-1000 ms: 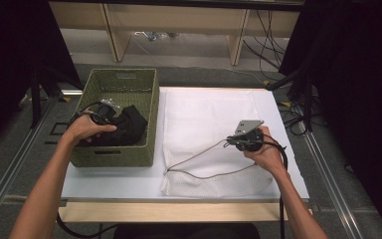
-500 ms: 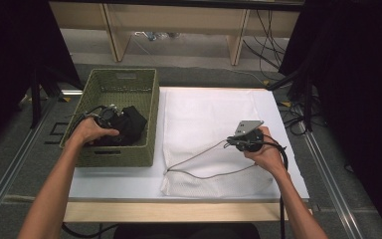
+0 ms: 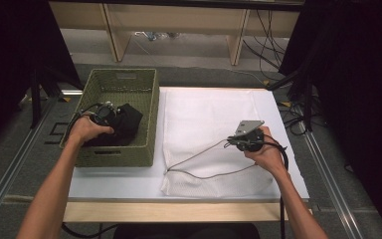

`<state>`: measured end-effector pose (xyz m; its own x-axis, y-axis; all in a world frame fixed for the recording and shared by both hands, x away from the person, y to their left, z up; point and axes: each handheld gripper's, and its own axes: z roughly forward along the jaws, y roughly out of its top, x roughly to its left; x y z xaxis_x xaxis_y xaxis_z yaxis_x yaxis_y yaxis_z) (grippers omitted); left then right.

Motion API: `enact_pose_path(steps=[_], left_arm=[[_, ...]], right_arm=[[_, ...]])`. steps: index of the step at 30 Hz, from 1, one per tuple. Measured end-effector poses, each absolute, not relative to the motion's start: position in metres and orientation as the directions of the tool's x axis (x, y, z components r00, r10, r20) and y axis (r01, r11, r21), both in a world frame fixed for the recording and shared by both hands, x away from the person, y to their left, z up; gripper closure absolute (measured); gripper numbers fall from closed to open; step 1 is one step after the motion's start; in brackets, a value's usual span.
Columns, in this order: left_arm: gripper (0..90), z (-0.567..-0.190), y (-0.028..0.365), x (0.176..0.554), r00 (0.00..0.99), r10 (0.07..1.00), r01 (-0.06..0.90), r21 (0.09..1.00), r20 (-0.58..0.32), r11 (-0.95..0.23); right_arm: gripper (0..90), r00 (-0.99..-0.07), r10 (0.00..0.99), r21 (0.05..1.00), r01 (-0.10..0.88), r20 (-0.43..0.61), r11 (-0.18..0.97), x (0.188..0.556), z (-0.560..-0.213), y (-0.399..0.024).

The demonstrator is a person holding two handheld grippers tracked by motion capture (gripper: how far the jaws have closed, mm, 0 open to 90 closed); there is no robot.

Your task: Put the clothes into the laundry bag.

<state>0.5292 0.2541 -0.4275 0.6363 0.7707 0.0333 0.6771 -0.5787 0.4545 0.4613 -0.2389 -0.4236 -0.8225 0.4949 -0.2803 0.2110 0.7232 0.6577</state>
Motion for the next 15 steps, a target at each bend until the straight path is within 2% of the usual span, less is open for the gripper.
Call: enact_pose_path(steps=[8, 15], left_arm=[[53.1, -0.401, 0.267, 0.523, 0.576, 0.817, 0.661, 0.610, -0.038, -0.437], [53.9, -0.376, 0.261, 0.518, 0.589, 0.807, 0.635, 0.643, -0.044, -0.428]], right_arm=[[87.7, -0.831, 0.483, 0.653, 0.205, -0.278, 0.729, 0.461, -0.422, -0.239], [87.6, -0.837, 0.466, 0.652, 0.186, -0.286, 0.735, 0.462, -0.420, -0.236]])
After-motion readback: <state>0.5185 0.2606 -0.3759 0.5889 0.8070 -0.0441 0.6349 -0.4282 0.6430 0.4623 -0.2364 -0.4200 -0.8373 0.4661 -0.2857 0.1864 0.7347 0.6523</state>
